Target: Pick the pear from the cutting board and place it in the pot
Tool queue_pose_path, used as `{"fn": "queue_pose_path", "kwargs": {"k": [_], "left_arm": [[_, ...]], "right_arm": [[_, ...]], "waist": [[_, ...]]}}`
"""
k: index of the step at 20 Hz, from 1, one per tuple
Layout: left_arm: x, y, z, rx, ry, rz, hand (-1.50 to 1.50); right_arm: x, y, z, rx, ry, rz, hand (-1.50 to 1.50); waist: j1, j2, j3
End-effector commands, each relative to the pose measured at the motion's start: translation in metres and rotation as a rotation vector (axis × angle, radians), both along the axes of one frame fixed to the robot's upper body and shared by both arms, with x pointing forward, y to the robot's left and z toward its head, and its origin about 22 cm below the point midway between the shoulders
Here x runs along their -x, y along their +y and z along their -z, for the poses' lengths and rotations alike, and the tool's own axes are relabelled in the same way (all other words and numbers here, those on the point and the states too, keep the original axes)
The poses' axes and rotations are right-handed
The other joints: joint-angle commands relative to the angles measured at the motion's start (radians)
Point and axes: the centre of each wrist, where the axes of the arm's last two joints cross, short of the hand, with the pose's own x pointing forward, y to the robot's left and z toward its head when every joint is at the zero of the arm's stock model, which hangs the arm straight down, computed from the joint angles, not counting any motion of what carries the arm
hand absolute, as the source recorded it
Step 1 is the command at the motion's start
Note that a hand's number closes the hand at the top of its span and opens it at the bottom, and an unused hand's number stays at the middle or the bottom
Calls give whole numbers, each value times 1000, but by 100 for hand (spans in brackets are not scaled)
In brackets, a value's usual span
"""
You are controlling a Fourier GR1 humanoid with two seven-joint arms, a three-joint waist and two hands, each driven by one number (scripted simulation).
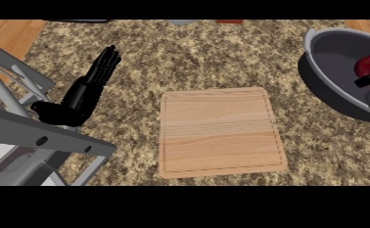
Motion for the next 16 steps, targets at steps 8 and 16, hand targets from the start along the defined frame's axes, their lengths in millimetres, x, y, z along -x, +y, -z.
{"fn": "queue_pose_path", "kwargs": {"k": [8, 16], "left_arm": [[29, 13, 47, 81, 210, -302, 0], [35, 19, 50, 92, 210, -330, 0]], "right_arm": [[4, -8, -13, -90, -411, -71, -150], [15, -21, -26, -76, -824, 31, -150]], "waist": [[2, -21, 18], [-14, -24, 19]]}}
